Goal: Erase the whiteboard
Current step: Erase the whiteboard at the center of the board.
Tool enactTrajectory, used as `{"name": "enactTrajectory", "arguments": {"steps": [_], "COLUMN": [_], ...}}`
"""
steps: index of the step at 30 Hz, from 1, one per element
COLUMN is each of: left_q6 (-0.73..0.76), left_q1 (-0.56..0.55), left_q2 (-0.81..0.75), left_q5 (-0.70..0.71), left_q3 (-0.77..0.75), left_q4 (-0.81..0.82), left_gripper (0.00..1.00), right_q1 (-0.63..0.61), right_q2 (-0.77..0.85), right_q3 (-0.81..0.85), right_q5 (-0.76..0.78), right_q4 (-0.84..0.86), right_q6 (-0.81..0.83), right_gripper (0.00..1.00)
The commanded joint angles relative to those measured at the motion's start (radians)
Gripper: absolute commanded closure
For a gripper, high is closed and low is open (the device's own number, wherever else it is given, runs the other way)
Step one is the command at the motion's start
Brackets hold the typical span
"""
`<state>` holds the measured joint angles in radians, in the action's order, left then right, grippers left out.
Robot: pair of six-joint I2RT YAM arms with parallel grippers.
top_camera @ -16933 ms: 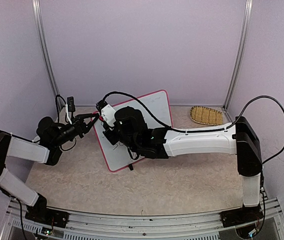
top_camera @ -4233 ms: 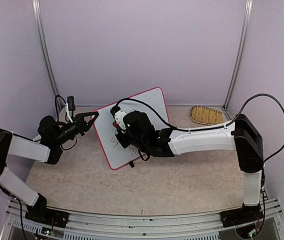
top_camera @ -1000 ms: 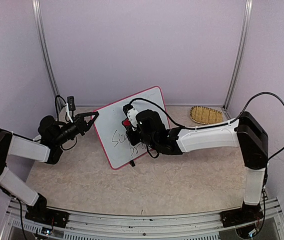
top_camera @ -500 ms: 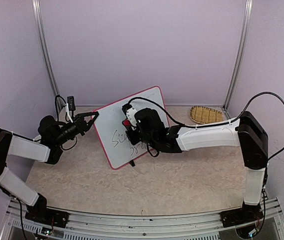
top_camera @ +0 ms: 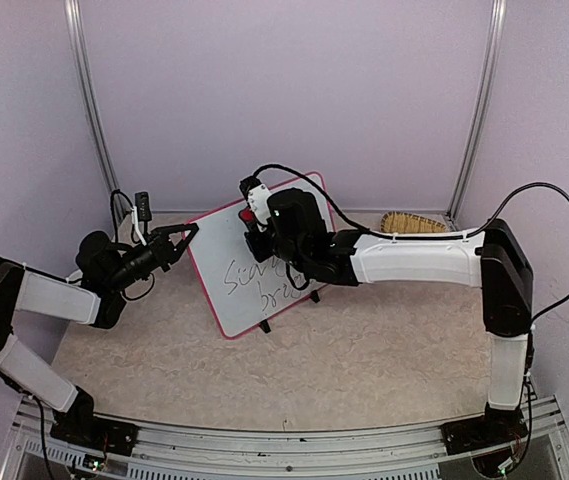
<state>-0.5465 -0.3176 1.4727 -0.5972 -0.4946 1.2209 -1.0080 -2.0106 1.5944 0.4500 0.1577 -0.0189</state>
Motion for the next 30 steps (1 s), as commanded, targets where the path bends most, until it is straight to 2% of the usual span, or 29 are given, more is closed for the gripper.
{"name": "enactTrajectory", "arguments": {"steps": [1, 8, 15, 30], "left_q6": [0.048, 0.048, 0.045, 0.043], "left_q1": [-0.021, -0.020, -0.020, -0.020], "left_q2": [-0.005, 0.000, 0.008, 0.012], "left_q5": [-0.095, -0.095, -0.094, -0.096], "left_q3": [-0.006, -0.007, -0.010, -0.010], "left_q4": [-0.017, -0.017, -0.015, -0.013], "left_gripper": [1.00, 1.00, 1.00, 1.00], "right_q1": [0.035, 0.039, 0.037, 0.029], "right_q2": [-0.024, -0.031, -0.008, 0.034], "right_q3": [0.044, 0.013, -0.110, -0.274], "right_q5": [0.009, -0.038, -0.070, -0.067], "right_q4": [-0.004, -0.024, -0.005, 0.026], "right_q6": [0.003, -0.020, -0.062, -0.111], "right_gripper": [0.80, 0.80, 0.81, 0.82]}}
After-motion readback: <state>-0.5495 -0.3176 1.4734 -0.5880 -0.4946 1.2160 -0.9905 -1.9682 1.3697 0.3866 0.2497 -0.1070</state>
